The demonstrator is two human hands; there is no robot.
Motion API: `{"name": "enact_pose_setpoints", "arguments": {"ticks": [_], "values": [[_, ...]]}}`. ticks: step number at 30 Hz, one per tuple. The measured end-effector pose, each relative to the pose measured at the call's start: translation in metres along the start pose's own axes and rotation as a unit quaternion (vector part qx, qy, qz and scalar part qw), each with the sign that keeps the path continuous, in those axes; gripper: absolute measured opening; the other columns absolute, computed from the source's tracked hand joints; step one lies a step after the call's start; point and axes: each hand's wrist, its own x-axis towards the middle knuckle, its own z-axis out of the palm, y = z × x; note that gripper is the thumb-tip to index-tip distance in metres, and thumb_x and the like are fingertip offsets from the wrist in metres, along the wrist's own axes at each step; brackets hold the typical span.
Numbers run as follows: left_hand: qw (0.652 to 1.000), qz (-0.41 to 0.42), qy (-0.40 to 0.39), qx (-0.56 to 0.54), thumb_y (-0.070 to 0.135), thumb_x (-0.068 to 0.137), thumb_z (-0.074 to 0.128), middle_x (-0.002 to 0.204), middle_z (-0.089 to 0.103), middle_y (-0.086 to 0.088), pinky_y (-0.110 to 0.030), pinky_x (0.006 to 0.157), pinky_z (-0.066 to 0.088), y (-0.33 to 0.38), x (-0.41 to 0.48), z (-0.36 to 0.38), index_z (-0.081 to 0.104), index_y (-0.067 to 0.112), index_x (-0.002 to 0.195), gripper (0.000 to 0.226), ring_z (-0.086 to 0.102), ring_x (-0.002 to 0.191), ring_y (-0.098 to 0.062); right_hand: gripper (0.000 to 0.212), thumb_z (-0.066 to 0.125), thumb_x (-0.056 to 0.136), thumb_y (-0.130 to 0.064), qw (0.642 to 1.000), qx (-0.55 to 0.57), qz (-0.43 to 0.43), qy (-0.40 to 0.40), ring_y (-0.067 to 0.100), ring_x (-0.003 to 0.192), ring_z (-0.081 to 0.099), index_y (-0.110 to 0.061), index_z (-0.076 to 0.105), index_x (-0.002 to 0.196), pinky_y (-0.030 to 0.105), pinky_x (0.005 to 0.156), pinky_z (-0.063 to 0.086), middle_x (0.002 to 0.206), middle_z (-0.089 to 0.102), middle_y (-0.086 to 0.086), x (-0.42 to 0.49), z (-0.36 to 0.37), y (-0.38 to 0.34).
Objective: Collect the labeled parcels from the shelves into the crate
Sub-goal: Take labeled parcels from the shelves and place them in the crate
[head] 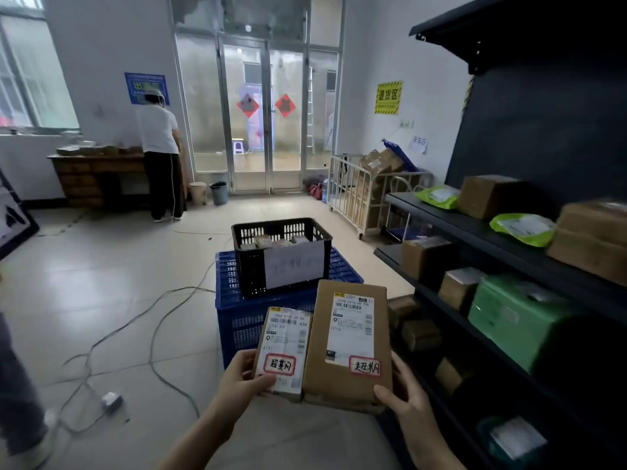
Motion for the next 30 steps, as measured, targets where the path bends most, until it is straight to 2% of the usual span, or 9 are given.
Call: {"name": "enact_pose_setpoints", "arguments": {"ticks": [3,5,9,11,16,19,22,25,30], "values": [[1.0,0.0,0.011,0.0,0.003,0.077,0.07,0.107,0.062,-0.009,-0.026,0.068,0.052,0.019,0.049,0.007,0.049,0.018,0.106,0.039,0.062,0.097,-0.022,0.061,0.07,0.056,-0.025,1.0,0.005,-0.008,-0.017,-0.003,0.1,0.054,-0.037,0.052,0.113,0.019,0.074,0.045,0.112,0.059,-0.015,0.059,0.0,-0.005],[1.0,0.003,0.017,-0.002,0.003,0.077,0.07,0.107,0.062,-0.007,-0.026,0.069,0.052,0.03,0.079,0.012,0.049,0.017,0.109,0.041,0.062,0.098,-0.022,0.069,0.07,0.057,-0.025,1.0,-0.001,-0.004,-0.022,0.001,0.106,0.052,-0.032,0.049,0.122,0.02,0.08,0.044,0.119,0.057,-0.011,0.099,-0.004,-0.006],[1.0,0.001,0.03,-0.007,0.002,0.077,0.069,0.108,0.062,-0.008,-0.023,0.066,0.053,0.046,0.129,0.014,0.048,0.012,0.114,0.044,0.063,0.097,-0.02,0.078,0.075,0.055,-0.03,0.999,0.0,0.007,-0.045,0.017,0.12,0.049,-0.034,0.045,0.128,0.037,0.1,0.042,0.129,0.054,-0.003,0.167,-0.001,-0.005],[0.999,-0.001,0.037,-0.01,0.003,0.077,0.07,0.108,0.061,-0.007,-0.022,0.063,0.054,0.051,0.153,0.012,0.047,0.013,0.113,0.044,0.063,0.096,-0.018,0.083,0.076,0.052,-0.032,0.999,0.005,0.014,-0.051,0.019,0.121,0.048,-0.033,0.045,0.129,0.04,0.101,0.041,0.129,0.054,-0.002,0.195,0.005,-0.004],[0.999,-0.011,0.044,-0.016,0.004,0.077,0.071,0.108,0.062,-0.008,-0.024,0.064,0.056,0.057,0.214,0.004,0.048,0.014,0.111,0.042,0.064,0.095,-0.02,0.062,0.073,0.075,-0.01,0.998,0.012,0.033,-0.058,0.022,0.119,0.048,-0.038,0.043,0.123,0.038,0.096,0.043,0.126,0.053,0.0,0.264,0.02,0.001],[0.999,-0.011,0.045,-0.013,0.004,0.078,0.07,0.108,0.062,-0.011,-0.024,0.061,0.056,0.06,0.257,-0.006,0.049,0.013,0.111,0.04,0.065,0.094,-0.022,0.07,0.075,0.066,-0.018,0.998,0.015,0.039,-0.055,0.022,0.118,0.049,-0.036,0.044,0.126,0.041,0.1,0.043,0.124,0.054,-0.002,0.303,0.034,0.004],[0.999,-0.006,0.043,-0.002,0.004,0.078,0.069,0.11,0.062,-0.012,-0.025,0.065,0.056,0.063,0.306,-0.022,0.049,0.01,0.113,0.041,0.065,0.096,-0.024,0.062,0.072,0.076,-0.01,0.998,0.015,0.034,-0.054,0.017,0.112,0.051,-0.036,0.044,0.124,0.033,0.087,0.047,0.121,0.055,-0.002,0.346,0.053,0.007],[0.999,-0.007,0.045,-0.001,0.003,0.079,0.068,0.108,0.062,-0.012,-0.025,0.064,0.056,0.07,0.356,-0.04,0.05,0.01,0.113,0.039,0.066,0.094,-0.024,0.069,0.071,0.063,-0.021,0.997,0.015,0.041,-0.058,0.008,0.105,0.051,-0.036,0.043,0.124,0.026,0.077,0.046,0.118,0.055,-0.007,0.39,0.076,0.008],[0.999,-0.006,0.048,0.005,0.006,0.085,0.062,0.105,0.065,-0.011,-0.037,0.075,0.058,0.083,0.439,-0.071,0.054,0.011,0.106,0.024,0.067,0.093,-0.025,0.076,0.069,0.059,-0.022,0.998,0.021,0.045,-0.046,0.018,0.11,0.053,-0.033,0.043,0.13,0.036,0.088,0.047,0.121,0.057,-0.001,0.458,0.112,0.013]]}}
